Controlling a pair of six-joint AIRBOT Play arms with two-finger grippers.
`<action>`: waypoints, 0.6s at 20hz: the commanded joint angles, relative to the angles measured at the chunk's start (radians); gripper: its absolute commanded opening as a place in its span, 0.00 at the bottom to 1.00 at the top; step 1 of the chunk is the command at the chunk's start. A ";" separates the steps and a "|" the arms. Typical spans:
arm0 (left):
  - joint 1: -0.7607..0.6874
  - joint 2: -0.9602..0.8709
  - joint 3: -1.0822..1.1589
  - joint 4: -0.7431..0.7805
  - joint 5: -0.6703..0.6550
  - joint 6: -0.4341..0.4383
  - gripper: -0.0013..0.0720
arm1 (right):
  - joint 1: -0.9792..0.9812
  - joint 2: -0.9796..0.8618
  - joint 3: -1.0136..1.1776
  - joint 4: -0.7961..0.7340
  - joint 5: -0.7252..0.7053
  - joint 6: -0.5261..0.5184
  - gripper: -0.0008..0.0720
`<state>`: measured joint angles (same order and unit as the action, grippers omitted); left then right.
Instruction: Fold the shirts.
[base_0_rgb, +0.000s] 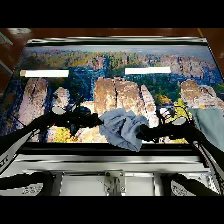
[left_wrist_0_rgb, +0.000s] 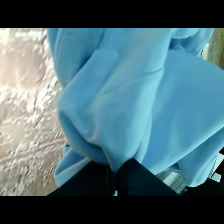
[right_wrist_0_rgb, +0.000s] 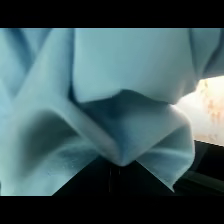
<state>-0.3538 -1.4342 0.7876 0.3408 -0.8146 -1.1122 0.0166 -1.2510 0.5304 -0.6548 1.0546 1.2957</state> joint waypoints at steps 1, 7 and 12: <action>0.009 0.026 0.045 0.003 0.004 0.027 0.07 | -0.024 0.056 0.050 0.020 0.053 -0.055 0.10; 0.057 0.131 0.200 0.079 -0.003 0.011 0.07 | -0.107 0.267 0.179 -0.137 0.037 0.012 0.95; 0.048 0.123 0.206 0.083 -0.042 0.000 0.07 | -0.109 0.121 0.153 -0.298 0.066 0.047 0.95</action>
<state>-0.3050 -1.3144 0.9798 0.4156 -0.8425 -1.1049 -0.0937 -1.0676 0.6865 -0.8845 1.1114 1.3361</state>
